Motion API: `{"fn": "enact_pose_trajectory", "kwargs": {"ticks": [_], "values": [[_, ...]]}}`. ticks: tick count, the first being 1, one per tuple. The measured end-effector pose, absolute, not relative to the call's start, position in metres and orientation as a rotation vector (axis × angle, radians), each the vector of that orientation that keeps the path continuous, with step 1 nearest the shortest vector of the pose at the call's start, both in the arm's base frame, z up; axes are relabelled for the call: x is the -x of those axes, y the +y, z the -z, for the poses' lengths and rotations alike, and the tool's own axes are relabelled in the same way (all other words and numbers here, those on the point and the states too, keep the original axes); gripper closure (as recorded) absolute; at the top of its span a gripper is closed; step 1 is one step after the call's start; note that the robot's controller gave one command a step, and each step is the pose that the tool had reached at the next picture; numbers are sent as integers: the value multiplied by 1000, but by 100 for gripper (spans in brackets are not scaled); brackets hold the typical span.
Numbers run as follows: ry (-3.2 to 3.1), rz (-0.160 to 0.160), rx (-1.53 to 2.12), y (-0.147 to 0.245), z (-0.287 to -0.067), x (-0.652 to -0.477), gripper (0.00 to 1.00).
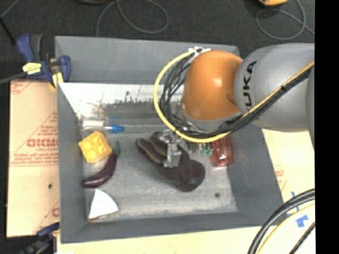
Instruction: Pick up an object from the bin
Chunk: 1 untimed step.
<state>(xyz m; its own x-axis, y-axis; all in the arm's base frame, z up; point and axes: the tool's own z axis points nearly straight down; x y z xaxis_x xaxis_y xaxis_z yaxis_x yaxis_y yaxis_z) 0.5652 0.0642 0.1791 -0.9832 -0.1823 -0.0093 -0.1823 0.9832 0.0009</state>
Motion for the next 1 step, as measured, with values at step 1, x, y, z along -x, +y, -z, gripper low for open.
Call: {"fn": "enact_pose_trajectory", "kwargs": {"ticks": [1], "values": [[3117,-1,272,51,-257,-556,100]]}}
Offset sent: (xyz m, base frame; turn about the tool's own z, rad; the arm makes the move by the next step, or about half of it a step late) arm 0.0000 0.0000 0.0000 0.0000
